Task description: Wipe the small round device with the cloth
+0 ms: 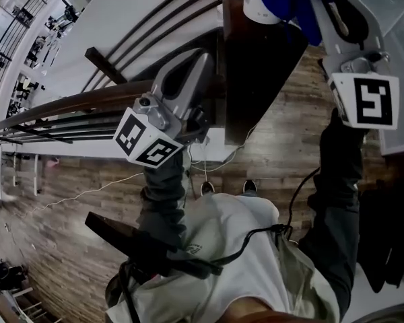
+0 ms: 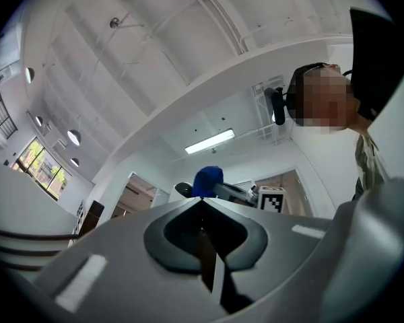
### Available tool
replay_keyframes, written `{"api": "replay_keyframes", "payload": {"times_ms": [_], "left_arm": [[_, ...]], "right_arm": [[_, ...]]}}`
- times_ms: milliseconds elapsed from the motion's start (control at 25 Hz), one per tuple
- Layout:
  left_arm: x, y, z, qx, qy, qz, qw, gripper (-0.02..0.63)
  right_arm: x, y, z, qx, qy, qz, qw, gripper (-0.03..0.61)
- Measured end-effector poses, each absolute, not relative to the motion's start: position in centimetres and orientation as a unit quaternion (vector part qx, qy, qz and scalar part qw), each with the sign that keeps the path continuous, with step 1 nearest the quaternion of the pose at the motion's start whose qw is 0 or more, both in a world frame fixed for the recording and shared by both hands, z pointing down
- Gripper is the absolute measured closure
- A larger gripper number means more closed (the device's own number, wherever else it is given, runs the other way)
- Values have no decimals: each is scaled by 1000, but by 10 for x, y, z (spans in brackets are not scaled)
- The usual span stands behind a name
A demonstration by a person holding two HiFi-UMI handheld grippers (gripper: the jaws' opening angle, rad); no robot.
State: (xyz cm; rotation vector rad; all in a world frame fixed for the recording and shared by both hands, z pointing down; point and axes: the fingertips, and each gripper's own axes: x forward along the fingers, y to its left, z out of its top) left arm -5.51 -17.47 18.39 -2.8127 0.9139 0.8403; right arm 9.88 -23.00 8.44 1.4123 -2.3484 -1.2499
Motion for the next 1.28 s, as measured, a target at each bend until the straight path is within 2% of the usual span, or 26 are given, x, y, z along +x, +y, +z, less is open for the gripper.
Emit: {"api": "replay_keyframes", "payload": {"times_ms": [240,560,720,960,1280], "left_arm": [[-81,-177,199,-910,311,274,18,617],[-108,-183,205,-904,318,286,11,617],[-109,-184,209,-904,313,293,5,617],[-106,-186,215,-909,298,291,-6,617],[-100,-187,215,-915,285,286,-15,617]], "right_arm": [[76,-278,54,463,-758,-435,143,525],[-6,-312,74,371,-643,-542,393,525],[-23,-313,96,333,-576,-578,473,525],[-31,-308,139,296,-479,-639,524,525],[-14,-260,163,274,-420,-718,483,525]]}}
